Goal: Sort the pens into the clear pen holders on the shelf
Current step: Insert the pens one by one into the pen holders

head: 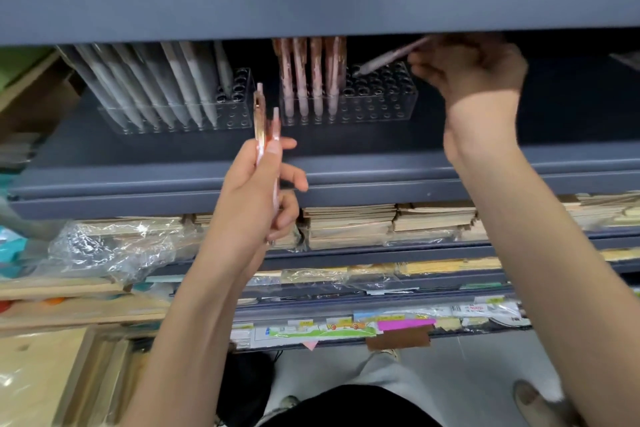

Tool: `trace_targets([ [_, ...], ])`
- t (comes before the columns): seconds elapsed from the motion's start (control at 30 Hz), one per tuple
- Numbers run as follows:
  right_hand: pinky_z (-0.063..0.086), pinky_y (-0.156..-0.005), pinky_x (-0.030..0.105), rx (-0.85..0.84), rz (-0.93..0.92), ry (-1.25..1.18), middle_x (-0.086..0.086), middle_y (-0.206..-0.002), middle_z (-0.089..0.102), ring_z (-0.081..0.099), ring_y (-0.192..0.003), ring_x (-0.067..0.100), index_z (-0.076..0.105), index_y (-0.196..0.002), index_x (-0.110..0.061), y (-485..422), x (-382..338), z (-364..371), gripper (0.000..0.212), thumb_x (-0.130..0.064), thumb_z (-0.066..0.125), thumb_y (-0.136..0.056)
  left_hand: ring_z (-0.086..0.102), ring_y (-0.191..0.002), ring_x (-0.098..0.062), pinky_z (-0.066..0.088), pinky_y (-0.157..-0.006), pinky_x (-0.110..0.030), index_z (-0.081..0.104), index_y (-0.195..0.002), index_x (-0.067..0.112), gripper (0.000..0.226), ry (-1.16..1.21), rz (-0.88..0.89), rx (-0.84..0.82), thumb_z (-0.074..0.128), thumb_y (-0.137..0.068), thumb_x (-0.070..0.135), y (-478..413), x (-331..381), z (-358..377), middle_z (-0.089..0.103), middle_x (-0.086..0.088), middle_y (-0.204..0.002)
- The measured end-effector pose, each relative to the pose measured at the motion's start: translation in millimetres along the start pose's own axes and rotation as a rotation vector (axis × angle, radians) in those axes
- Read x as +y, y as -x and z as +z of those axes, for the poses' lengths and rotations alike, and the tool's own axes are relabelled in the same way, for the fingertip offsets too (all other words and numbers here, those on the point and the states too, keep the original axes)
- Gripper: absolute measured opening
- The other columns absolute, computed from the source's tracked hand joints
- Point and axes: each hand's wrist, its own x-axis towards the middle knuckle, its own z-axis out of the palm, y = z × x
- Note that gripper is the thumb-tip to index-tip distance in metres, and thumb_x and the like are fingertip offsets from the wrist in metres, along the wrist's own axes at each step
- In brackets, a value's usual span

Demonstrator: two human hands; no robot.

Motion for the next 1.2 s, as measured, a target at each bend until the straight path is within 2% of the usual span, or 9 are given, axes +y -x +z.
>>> trace_targets([
  [0.23, 0.053, -0.064, 0.025, -0.055, -0.138, 0.337, -0.001, -0.067, 0.068, 0.066, -0.061, 0.010, 0.063, -0.078, -0.008, -29, 18, 15, 0.018, 0.006, 0.059, -0.088, 0.024, -0.036, -0.008, 0.017, -0.035, -0.013, 0.062, -0.110, 0.013, 0.029, 0.110, -0.077, 0.050, 0.038, -0.107, 0.030, 0, -3, 3, 0.056, 0.000, -0.064],
  [0.37, 0.053, -0.089, 0.041, -0.211, -0.225, 0.703, 0.002, -0.081, 0.069, 0.070, -0.083, 0.018, 0.062, -0.077, -0.022, -36, 23, 26, 0.016, -0.020, 0.057, -0.092, 0.028, -0.039, -0.010, 0.021, -0.034, -0.017, 0.060, -0.117, 0.012, 0.027, 0.137, -0.086, 0.048, 0.038, -0.104, 0.020, 2, -1, -1, 0.060, -0.002, -0.068],
  [0.47, 0.041, -0.103, 0.027, -0.334, -0.268, 0.881, 0.005, -0.107, 0.068, 0.063, -0.108, 0.021, 0.063, -0.114, -0.013, -38, 26, 36, 0.030, -0.034, 0.054, -0.095, 0.030, -0.041, -0.011, 0.023, -0.035, -0.019, 0.057, -0.115, 0.015, 0.021, 0.084, -0.068, 0.067, 0.039, -0.105, 0.017, 5, -3, -6, 0.065, -0.003, -0.069],
  [0.57, 0.030, -0.089, 0.012, -0.379, -0.312, 1.027, 0.001, -0.118, 0.061, 0.056, -0.112, 0.017, 0.054, -0.130, -0.015, -36, 26, 45, 0.038, -0.035, 0.048, -0.098, 0.033, -0.042, -0.010, 0.028, -0.036, -0.021, 0.054, -0.117, 0.016, 0.018, 0.047, -0.036, 0.043, 0.041, -0.107, 0.021, 11, -4, -11, 0.071, -0.003, -0.078],
  [0.67, 0.031, -0.080, 0.016, -0.379, -0.270, 1.097, -0.004, -0.106, 0.056, 0.055, -0.101, 0.015, 0.057, -0.124, -0.015, -35, 25, 50, 0.034, -0.034, 0.044, -0.100, 0.036, -0.044, -0.011, 0.030, -0.038, -0.021, 0.052, -0.120, 0.012, 0.022, 0.021, -0.010, 0.005, 0.042, -0.107, 0.026, 16, -6, -17, 0.075, -0.007, -0.092],
  [0.77, 0.042, -0.089, 0.024, -0.398, -0.198, 1.111, 0.001, -0.115, 0.061, 0.057, -0.107, 0.017, 0.056, -0.125, -0.014, -37, 20, 52, 0.035, -0.035, 0.043, -0.101, 0.038, -0.042, -0.011, 0.029, -0.037, -0.020, 0.049, -0.116, 0.010, 0.022, -0.037, -0.016, -0.008, 0.042, -0.107, 0.029, 20, -8, -21, 0.076, -0.007, -0.099],
  [0.87, 0.045, -0.099, 0.032, -0.411, -0.155, 1.105, 0.008, -0.120, 0.063, 0.060, -0.111, 0.023, 0.058, -0.123, -0.014, -37, 17, 54, 0.034, -0.034, 0.043, -0.101, 0.037, -0.039, -0.011, 0.023, -0.037, -0.017, 0.049, -0.111, 0.015, 0.018, -0.063, -0.038, -0.001, 0.042, -0.107, 0.031, 22, -9, -22, 0.076, -0.006, -0.094],
  [1.07, 0.042, -0.071, 0.030, -0.368, -0.130, 1.157, 0.011, -0.108, 0.064, 0.060, -0.087, 0.023, 0.058, -0.115, -0.010, -32, 21, 54, 0.030, -0.030, 0.043, -0.098, 0.026, -0.039, -0.010, 0.019, -0.037, -0.017, 0.058, -0.109, 0.024, 0.015, -0.058, -0.051, 0.007, 0.047, -0.105, 0.035, 28, -9, -24, 0.068, 0.000, -0.074],
  [1.2, 0.047, -0.086, 0.025, -0.344, -0.106, 1.092, 0.008, -0.115, 0.065, 0.063, -0.102, 0.020, 0.061, -0.119, -0.011, -29, 19, 53, 0.031, -0.027, 0.050, -0.094, 0.026, -0.039, -0.008, 0.017, -0.038, -0.018, 0.060, -0.116, 0.016, 0.021, -0.017, -0.071, 0.005, 0.045, -0.106, 0.026, 31, -8, -24, 0.062, 0.001, -0.069],
])
